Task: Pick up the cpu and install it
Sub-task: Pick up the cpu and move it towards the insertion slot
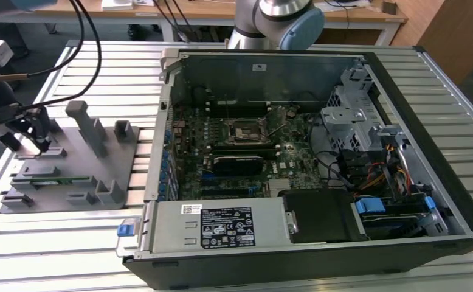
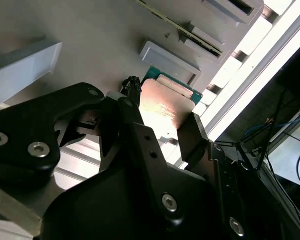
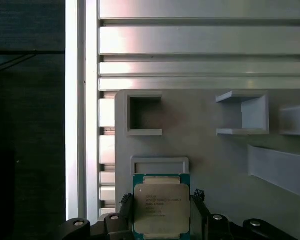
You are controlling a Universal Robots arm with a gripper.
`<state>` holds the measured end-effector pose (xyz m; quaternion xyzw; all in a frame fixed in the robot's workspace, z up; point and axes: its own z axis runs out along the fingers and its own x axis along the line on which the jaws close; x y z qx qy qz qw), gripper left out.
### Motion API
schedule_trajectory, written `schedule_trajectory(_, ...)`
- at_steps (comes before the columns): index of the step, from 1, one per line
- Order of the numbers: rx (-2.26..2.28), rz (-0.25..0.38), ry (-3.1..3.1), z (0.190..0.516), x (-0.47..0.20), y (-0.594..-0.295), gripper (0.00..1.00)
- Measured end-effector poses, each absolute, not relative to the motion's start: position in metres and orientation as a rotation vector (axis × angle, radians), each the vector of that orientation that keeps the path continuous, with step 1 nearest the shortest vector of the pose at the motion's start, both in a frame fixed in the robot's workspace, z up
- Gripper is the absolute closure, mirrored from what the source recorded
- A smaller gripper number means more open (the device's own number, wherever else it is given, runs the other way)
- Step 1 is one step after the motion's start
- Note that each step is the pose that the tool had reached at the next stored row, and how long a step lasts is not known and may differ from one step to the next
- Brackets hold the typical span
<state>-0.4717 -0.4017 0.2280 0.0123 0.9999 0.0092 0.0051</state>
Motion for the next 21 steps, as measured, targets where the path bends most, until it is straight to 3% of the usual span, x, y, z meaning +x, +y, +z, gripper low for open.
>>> schedule_trajectory(21, 0.039, 0.029, 3.131, 0.272, -0.472, -0.401, 0.46)
